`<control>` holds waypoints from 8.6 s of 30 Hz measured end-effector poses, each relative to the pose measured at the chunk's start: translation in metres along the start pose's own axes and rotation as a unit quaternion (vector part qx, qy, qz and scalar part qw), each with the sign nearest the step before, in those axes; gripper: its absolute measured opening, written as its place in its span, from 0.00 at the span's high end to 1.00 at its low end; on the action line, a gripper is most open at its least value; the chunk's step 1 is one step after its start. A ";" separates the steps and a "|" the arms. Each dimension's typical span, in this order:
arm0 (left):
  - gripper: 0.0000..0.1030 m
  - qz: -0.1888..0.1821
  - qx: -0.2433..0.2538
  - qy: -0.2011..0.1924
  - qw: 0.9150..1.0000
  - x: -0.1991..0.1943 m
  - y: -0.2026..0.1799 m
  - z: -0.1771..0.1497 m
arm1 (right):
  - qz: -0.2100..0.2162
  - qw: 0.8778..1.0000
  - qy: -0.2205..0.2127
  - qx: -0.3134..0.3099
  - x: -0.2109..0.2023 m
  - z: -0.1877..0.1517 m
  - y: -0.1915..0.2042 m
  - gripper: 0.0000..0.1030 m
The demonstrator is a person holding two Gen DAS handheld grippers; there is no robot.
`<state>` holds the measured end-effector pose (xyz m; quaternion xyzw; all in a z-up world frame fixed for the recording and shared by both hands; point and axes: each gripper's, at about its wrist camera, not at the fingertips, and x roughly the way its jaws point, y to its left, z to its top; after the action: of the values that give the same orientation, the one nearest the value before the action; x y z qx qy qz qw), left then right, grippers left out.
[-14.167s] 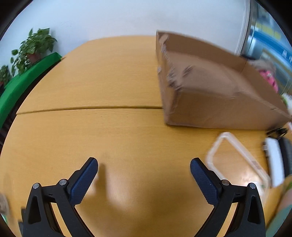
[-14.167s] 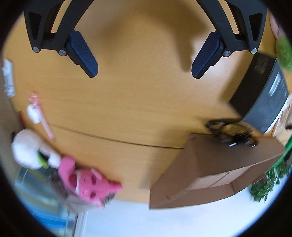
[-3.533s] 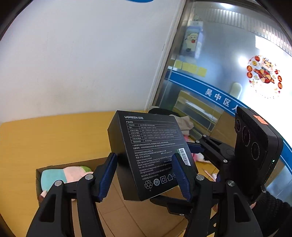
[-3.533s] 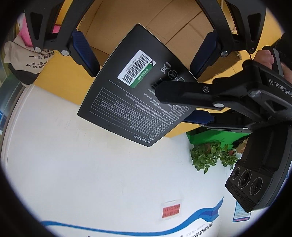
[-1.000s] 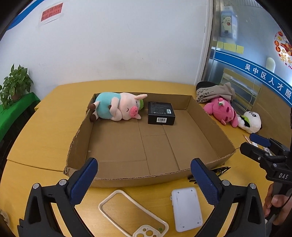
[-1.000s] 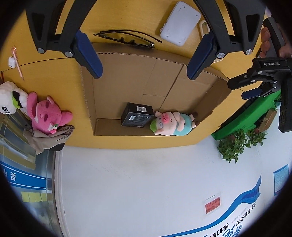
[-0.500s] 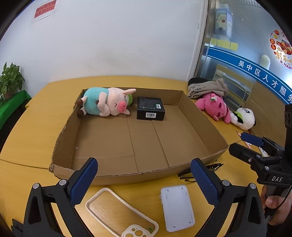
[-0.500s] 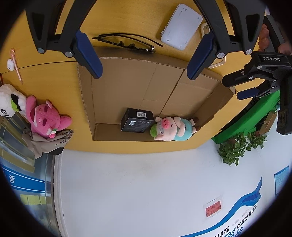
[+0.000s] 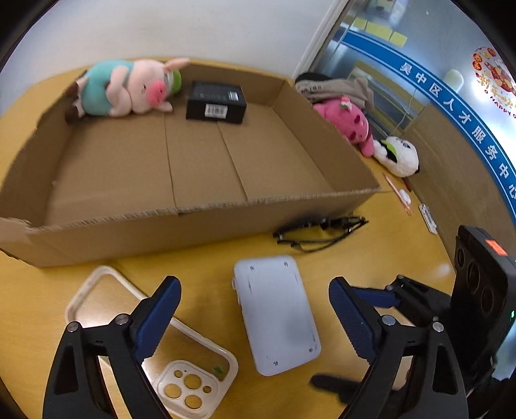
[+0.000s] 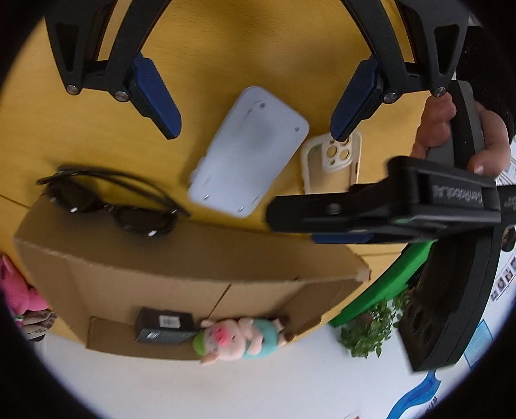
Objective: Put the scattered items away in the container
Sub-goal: 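Move the left tool to the white power bank and close on it, then lift the power bank with the left gripper and carry it over the box, then lower the power bank into the box and open the left gripper, then move both tools to the clear phone case and close both grippers on its rim, then lift the phone case with both grippers and carry it toward the box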
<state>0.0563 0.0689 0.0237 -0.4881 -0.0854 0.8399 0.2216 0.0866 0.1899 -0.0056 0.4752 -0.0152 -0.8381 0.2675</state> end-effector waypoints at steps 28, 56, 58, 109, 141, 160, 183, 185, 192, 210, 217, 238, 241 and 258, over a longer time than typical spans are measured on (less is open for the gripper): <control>0.67 -0.046 -0.034 -0.003 0.998 -0.003 -0.007 -0.012 | -0.045 0.996 -0.032 -0.063 -0.007 -0.004 0.034 0.22; 0.67 0.018 0.029 -0.224 0.974 -0.191 0.039 0.172 | -0.016 0.963 -0.188 -0.195 -0.085 0.226 0.111 0.22; 0.67 0.022 0.026 -0.221 0.975 -0.189 0.050 0.180 | -0.011 0.964 -0.181 -0.194 -0.076 0.236 0.110 0.22; 0.67 0.088 -0.093 0.011 0.992 0.024 0.197 0.194 | 0.104 0.990 0.083 0.037 0.165 0.242 -0.012 0.25; 0.34 0.112 -0.058 -0.010 0.992 -0.027 0.136 0.052 | -0.117 0.991 -0.026 0.052 -0.020 0.087 -0.126 0.20; 0.19 0.127 -0.031 -0.123 0.984 -0.088 0.084 0.044 | -0.108 0.988 -0.107 -0.037 -0.065 0.085 -0.066 0.17; 0.23 0.122 -0.045 -0.128 0.983 -0.093 0.063 0.012 | -0.064 0.991 -0.114 -0.018 -0.078 0.062 -0.064 0.14; 0.23 0.122 -0.048 -0.127 0.983 -0.096 0.063 0.009 | -0.056 0.992 -0.110 -0.024 -0.079 0.058 -0.059 0.14; 0.22 0.104 -0.076 -0.102 0.987 -0.089 0.071 -0.018 | 0.017 0.996 -0.060 -0.070 -0.054 0.025 -0.009 0.14; 0.58 0.075 -0.191 -0.008 0.979 -0.042 0.118 -0.050 | -0.015 0.991 0.031 -0.126 0.058 0.021 0.037 0.41; 0.86 0.064 -0.202 -0.008 0.977 -0.034 0.125 -0.054 | -0.038 0.991 0.043 -0.119 0.063 0.017 0.028 0.87; 1.00 0.059 -0.084 -0.100 0.990 -0.102 0.058 0.015 | 0.016 0.991 -0.070 -0.116 -0.030 0.037 0.080 0.94; 1.00 0.060 -0.073 -0.087 0.992 -0.097 0.052 0.019 | 0.017 0.993 -0.051 -0.108 -0.022 0.036 0.075 0.94; 0.93 0.094 -0.086 0.054 0.990 -0.034 0.088 -0.065 | -0.033 0.998 0.020 -0.049 0.067 0.031 0.045 0.64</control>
<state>0.1008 -0.0292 -0.0144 -0.5554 -0.0989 0.8192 0.1027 0.0544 0.1132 -0.0285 0.4786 0.0472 -0.8363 0.2634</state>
